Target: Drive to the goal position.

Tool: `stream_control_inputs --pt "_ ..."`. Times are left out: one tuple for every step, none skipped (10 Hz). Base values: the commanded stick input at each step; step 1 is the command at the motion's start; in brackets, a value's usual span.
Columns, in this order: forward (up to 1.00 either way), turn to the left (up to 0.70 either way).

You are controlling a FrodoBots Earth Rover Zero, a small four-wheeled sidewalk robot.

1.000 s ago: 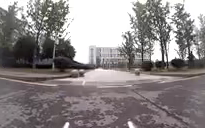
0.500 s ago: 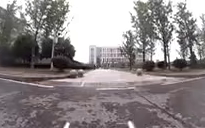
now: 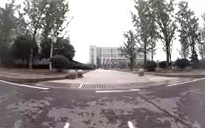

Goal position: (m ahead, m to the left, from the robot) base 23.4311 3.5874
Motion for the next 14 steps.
stream_control_inputs --pt "0.60 0.15" --pt "0.60 0.15" --pt "0.60 0.15" --pt "0.60 0.15" --pt "0.60 0.15" --pt "0.60 0.15" --pt "0.60 0.15" --pt "0.60 0.15" --pt "0.60 0.15" --pt "0.60 0.15" --pt "0.60 0.15" --pt "0.60 0.15" --pt "0.60 0.07" --pt "0.60 0.00"
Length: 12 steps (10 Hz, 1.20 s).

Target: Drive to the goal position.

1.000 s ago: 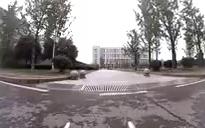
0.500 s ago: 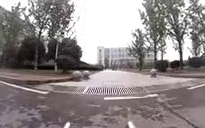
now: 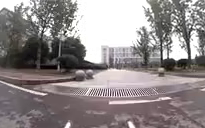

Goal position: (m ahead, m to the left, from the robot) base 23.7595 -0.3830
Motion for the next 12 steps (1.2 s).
stream_control_inputs --pt "0.60 0.00" --pt "0.60 0.00" --pt "0.60 0.00" --pt "0.60 0.00" --pt "0.60 0.00" --pt "0.60 0.00" --pt "0.60 0.00" --pt "0.60 0.00" --pt "0.60 0.00" --pt "0.60 0.00" --pt "0.60 0.00" --pt "0.60 0.00"
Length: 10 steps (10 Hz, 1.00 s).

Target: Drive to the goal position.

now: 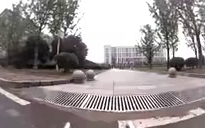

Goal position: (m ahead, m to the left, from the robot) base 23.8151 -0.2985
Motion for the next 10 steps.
stream_control_inputs --pt "0.60 0.00" --pt "0.60 0.00" --pt "0.60 0.00" --pt "0.60 0.00" --pt "0.60 0.00" --pt "0.60 0.00" --pt "0.60 0.00" --pt "0.60 0.00" --pt "0.60 0.00" --pt "0.60 0.00"
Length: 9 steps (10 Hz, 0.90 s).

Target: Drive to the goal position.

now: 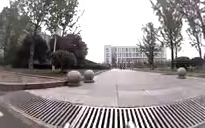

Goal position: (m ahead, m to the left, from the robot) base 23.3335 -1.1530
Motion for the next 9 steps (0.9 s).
stream_control_inputs --pt "0.60 0.00" --pt "0.60 0.00" --pt "0.60 0.00" --pt "0.60 0.11" --pt "0.60 0.15" --pt "0.60 0.15" --pt "0.60 0.15" --pt "0.60 0.15" --pt "0.60 0.15"
